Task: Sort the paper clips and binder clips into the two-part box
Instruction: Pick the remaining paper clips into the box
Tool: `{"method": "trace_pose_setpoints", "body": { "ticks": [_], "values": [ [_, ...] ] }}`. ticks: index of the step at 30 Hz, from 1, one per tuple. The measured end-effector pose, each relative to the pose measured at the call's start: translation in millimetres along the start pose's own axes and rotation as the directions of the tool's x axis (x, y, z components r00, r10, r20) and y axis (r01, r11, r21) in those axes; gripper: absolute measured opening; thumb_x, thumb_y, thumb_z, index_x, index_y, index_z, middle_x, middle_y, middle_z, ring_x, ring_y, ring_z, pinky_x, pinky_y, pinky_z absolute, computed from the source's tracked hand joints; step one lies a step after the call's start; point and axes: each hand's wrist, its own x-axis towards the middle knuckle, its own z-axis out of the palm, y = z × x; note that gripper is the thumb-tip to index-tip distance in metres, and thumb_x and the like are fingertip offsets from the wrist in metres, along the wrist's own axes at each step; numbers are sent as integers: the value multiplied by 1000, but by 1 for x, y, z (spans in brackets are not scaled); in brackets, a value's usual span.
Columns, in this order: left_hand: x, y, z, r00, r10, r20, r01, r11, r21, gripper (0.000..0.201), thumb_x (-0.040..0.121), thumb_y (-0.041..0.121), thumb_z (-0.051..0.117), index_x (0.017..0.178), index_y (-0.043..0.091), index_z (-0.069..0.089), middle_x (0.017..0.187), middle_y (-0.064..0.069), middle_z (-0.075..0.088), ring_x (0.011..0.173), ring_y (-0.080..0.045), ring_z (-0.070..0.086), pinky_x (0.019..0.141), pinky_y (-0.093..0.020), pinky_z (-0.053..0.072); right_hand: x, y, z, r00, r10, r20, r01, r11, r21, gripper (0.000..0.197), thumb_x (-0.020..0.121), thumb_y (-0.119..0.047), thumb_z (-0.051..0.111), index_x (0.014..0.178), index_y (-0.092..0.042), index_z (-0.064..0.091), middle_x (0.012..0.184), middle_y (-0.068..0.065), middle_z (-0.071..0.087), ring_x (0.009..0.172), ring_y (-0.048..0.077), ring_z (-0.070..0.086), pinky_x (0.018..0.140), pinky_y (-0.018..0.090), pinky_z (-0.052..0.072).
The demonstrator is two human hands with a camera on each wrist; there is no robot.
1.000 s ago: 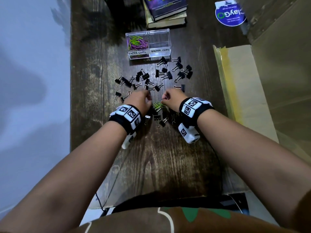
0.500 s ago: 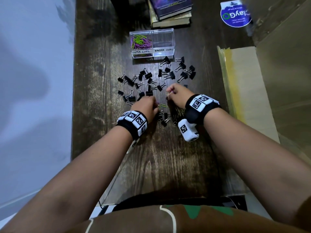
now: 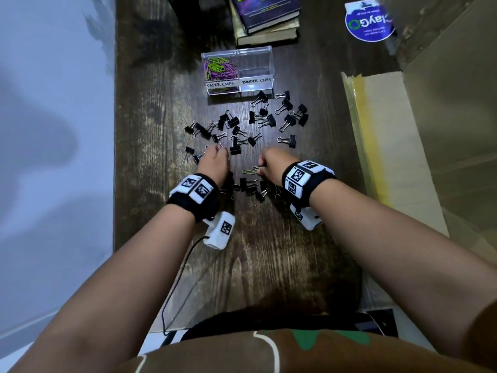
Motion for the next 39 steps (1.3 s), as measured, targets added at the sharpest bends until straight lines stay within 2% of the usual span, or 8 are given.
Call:
{"method": "trace_pose_setpoints", "body": {
  "ticks": [4, 7, 13, 16, 19, 24, 34, 39],
  "values": [
    [8, -1, -12, 986, -112, 122, 160, 829, -536, 24, 89, 5, 25, 72, 16, 36, 52, 3, 40, 39, -9, 32, 38, -21, 24, 0, -3, 4, 998, 12, 69, -7, 997, -72, 17, 94, -18, 53, 103, -5, 56, 102, 11, 62, 94, 25, 62, 85, 39, 52],
    [9, -1, -14, 986, -84, 144, 154, 790, -594, 28, 86, 0, 23, 69, 15, 40, 42, 6, 36, 35, -9, 27, 35, -17, 20, -6, -1, -4, 1000, 30, 6, -30, 997, 73, 8, 96, -18, 49, 101, -12, 50, 91, -1, 58, 83, 15, 58, 64, 28, 48],
    [2, 3, -11, 985, -28, 171, 93, 920, -381, 39, 88, -6, 27, 93, 13, 61, 56, 2, 47, 37, -5, 47, 39, -18, 29, -15, 21, -37, 964, 266, -2, -199, 726, 658, 32, 92, -1, 41, 114, -14, 60, 83, 0, 57, 55, 11, 45, 43, 20, 34],
    [-1, 4, -1, 990, -22, 141, 61, 960, -275, 28, 95, 5, 36, 81, 16, 57, 67, 1, 52, 39, -2, 51, 38, -16, 38, -22, 32, -45, 950, 312, -5, -203, 628, 751, 25, 94, -3, 40, 95, -7, 64, 70, 4, 52, 49, 12, 40, 36, 20, 27],
    [-5, 2, 10, 988, 117, 99, -130, 982, 136, 8, 92, 16, 51, 83, 16, 50, 77, 0, 56, 65, -14, 57, 57, -25, 48, -31, 45, -49, 933, 359, -35, -249, 711, 658, 22, 91, -21, 54, 71, -14, 60, 64, 9, 52, 48, 16, 41, 40, 21, 29],
    [-5, -6, 20, 919, 295, 260, -393, 679, 620, 24, 90, 25, 58, 108, 11, 52, 105, -6, 60, 93, -22, 57, 79, -32, 44, -45, 52, -37, 909, 412, -59, -379, 878, 292, 26, 83, -27, 69, 83, -2, 71, 76, 10, 69, 65, 20, 60, 64, 22, 42],
    [-4, -4, 29, 912, 214, 351, -410, 548, 729, 27, 96, 22, 46, 112, 1, 49, 111, -18, 58, 94, -29, 57, 81, -36, 47, -37, 27, -11, 888, 441, -131, -424, 895, 140, 16, 86, -11, 53, 86, -2, 66, 92, 14, 66, 83, 32, 64, 73, 31, 51],
    [-10, 5, 30, 922, 260, 286, -381, 734, 562, 11, 97, 21, 43, 99, 11, 40, 78, -1, 50, 65, -16, 49, 54, -24, 35, -33, 29, -10, 909, 405, -100, -388, 909, 156, 37, 84, -13, 53, 51, -13, 38, 56, 8, 44, 58, 27, 46, 61, 29, 44]
  ]
}}
